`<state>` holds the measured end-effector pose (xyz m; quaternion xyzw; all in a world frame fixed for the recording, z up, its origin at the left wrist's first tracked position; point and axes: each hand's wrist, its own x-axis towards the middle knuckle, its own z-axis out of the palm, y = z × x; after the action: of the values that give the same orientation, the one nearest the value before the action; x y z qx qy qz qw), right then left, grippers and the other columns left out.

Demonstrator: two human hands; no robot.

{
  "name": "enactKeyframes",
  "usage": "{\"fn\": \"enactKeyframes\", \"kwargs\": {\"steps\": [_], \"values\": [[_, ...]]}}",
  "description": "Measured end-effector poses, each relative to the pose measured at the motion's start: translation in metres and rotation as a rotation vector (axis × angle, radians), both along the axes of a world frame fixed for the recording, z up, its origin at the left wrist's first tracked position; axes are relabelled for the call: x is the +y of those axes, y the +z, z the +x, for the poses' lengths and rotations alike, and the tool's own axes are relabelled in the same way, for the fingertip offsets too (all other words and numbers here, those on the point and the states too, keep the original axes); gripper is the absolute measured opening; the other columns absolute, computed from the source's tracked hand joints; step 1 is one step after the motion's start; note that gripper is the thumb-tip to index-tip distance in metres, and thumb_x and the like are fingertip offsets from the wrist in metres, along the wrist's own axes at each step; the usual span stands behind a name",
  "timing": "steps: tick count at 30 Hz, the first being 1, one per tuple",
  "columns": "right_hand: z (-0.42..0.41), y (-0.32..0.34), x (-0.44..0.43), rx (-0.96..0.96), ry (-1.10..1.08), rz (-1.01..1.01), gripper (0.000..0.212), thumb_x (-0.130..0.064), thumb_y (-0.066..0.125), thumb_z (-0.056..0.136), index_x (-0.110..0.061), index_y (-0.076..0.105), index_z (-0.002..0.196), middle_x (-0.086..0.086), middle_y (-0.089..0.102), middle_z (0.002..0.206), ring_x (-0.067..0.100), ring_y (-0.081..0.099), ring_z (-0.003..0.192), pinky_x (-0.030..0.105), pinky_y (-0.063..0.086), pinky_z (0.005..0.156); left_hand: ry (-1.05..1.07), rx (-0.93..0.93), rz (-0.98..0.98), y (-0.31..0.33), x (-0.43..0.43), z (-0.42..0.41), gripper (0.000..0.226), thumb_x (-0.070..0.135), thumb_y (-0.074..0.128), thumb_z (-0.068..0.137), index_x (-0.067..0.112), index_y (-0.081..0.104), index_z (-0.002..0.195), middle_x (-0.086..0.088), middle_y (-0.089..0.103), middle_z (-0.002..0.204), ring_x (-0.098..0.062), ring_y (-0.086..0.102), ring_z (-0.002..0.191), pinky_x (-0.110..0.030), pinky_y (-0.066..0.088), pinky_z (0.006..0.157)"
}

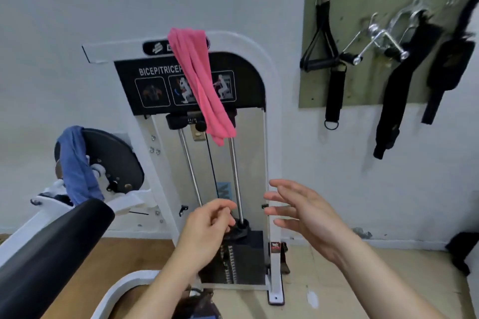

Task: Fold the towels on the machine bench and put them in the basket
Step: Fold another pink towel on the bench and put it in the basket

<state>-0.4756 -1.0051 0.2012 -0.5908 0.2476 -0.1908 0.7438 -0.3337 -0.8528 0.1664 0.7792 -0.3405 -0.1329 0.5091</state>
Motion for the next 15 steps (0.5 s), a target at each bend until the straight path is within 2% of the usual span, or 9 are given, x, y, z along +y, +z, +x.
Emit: {"fn": "enactKeyframes", "kwargs": {"steps": [6,10,13,15], "values": [[0.022,0.075,-0.053,-0.111,0.072,-0.333,0.027,-0.027,0.053,0.097,-0.028,0.058,0.124,-0.006,0.064,0.119,0.011,0.065,0.102,0.029,0.056,0.081,0.067,-0.228,-0.057,0.082,-0.051,0.01,0.023,0.015,0.053,0.097,0.033,0.066,0.093,0.008,0.07,0.081,0.004,0.062,0.077,-0.012,0.045,0.068],[0.059,0.12,-0.077,-0.201,0.123,-0.531,0.033,-0.023,0.053,0.097,-0.034,0.054,0.128,-0.013,0.058,0.124,0.005,0.063,0.102,0.023,0.053,0.074,0.16,-0.391,-0.062,0.131,-0.076,0.046,0.021,0.019,0.053,0.096,0.032,0.07,0.098,0.015,0.07,0.09,0.002,0.063,0.085,-0.016,0.049,0.075],[0.096,0.147,-0.091,-0.233,0.143,-0.698,0.04,-0.022,0.055,0.094,-0.04,0.049,0.13,-0.017,0.054,0.125,0.002,0.062,0.1,0.025,0.053,0.082,0.239,-0.462,-0.085,0.162,-0.095,0.083,0.02,0.019,0.054,0.096,0.03,0.071,0.101,0.018,0.07,0.092,0.004,0.063,0.086,-0.021,0.053,0.079],[0.122,0.165,-0.098,-0.252,0.161,-0.828,0.044,-0.021,0.054,0.094,-0.041,0.047,0.132,-0.024,0.051,0.121,-0.002,0.061,0.097,0.018,0.05,0.082,0.292,-0.535,-0.078,0.181,-0.107,0.109,0.021,0.021,0.053,0.096,0.029,0.07,0.105,0.019,0.069,0.096,0.004,0.063,0.089,-0.021,0.053,0.083]]}}
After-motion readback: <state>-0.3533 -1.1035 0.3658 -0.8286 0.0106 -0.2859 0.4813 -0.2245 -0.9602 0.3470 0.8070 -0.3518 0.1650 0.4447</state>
